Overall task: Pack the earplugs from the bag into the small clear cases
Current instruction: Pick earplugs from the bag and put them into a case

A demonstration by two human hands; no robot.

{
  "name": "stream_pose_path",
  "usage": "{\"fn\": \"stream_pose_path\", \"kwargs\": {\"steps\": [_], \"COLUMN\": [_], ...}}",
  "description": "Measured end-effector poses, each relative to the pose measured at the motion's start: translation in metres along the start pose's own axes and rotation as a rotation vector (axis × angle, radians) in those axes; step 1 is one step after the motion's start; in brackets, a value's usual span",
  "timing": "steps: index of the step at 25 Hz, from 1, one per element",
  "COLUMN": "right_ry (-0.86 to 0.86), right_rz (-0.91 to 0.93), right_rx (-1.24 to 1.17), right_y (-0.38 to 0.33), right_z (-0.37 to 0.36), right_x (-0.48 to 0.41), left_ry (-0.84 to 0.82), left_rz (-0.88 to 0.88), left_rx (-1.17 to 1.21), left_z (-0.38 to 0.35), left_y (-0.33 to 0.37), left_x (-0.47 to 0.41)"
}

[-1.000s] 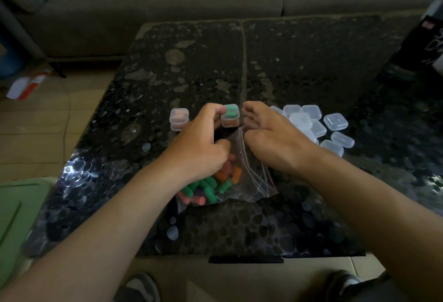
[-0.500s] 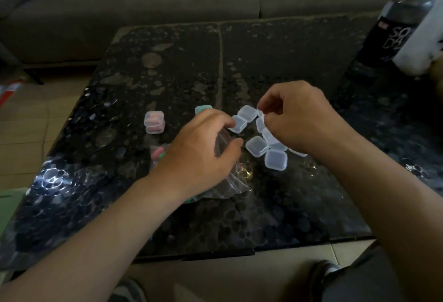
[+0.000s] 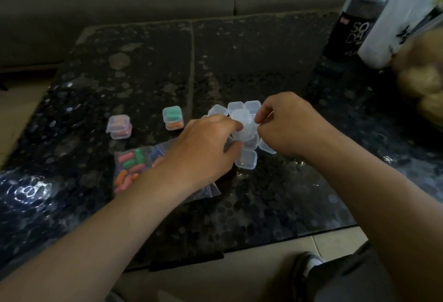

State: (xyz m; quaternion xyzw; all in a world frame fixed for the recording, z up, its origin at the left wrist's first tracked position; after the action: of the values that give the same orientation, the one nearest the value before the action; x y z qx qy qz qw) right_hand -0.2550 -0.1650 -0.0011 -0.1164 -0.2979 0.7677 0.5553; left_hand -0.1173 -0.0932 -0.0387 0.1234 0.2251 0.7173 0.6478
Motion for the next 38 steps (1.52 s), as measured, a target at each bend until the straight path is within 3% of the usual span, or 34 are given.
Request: {"fn": "stream_pose_path", "kwargs": {"steps": [11,21,24,28,32,38], "right_ry": [-0.060,-0.229,-0.262,-0.326,-0.346,-0.309], "right_rz": [0.073,0.225,0.207,0.157,0.180,0.227], "right_rx": [-0.249,-0.602,-0.755,-0.907,-0.862,-0.835], "right_y": [0.002,-0.037,-0.044,-0.051,-0.060,-0.065], "right_z": [-0.003,-0.006,-0.011,-0.021,-0.031,-0.043], "right_x": [0.000,0.023,0.023,0.022,0.024,0.027], "left_ry": [0.109,0.373,0.341,0.284,0.291,0.289], "left_rz": [0.024,-0.214,-0.189,-0.016,0.080,0.001], "left_rx": [0.189,0.259,0.481,0.739,0.771,0.739], "left_z": [0.008,0.042,0.056,0.068,0.073,0.075], "left_y": [-0.002,-0.021,-0.026,-0.032,-0.040,-0.046], "left_x": [0.006,0.029,0.036,0.047,0.055,0.059]}}
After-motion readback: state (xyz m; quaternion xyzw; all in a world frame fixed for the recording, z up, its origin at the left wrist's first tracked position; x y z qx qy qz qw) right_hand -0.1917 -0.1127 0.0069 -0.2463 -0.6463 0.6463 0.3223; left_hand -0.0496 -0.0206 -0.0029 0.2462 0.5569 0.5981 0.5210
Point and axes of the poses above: each hand's wrist, its own x-axis away from the middle knuckle, its own z-axis out of the back of the hand, y = z × x, the point moved 3 cm from there along -x, towards the middle knuckle, and after that the axes turned 4 degrees about z, right-handed, at the moved point
